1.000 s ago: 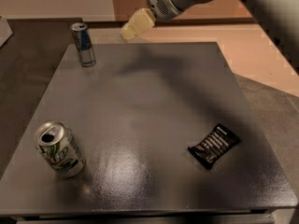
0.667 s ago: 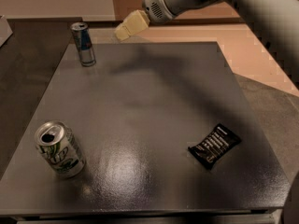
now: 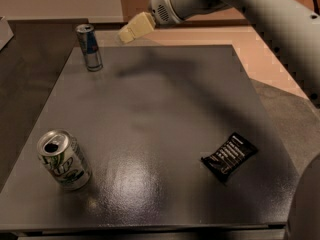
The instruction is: Pick redbull can
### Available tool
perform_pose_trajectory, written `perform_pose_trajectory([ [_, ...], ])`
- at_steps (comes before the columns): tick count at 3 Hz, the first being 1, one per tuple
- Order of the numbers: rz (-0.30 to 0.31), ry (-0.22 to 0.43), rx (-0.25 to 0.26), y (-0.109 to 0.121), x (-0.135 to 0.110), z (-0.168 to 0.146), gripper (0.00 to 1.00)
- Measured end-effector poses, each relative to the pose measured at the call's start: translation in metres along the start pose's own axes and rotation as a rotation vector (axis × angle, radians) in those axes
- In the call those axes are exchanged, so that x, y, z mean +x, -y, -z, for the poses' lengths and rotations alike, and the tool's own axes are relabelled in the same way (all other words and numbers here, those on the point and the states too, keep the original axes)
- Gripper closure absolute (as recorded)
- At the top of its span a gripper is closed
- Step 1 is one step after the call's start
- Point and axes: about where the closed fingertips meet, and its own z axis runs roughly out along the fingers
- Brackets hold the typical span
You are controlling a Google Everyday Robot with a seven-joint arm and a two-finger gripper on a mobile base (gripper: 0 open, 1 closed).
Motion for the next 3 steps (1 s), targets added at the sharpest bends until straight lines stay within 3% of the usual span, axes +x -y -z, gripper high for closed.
perform_pose_trajectory([
  [3, 0.020, 0.124, -0.054, -0.009, -0.009, -0.077, 0.00],
])
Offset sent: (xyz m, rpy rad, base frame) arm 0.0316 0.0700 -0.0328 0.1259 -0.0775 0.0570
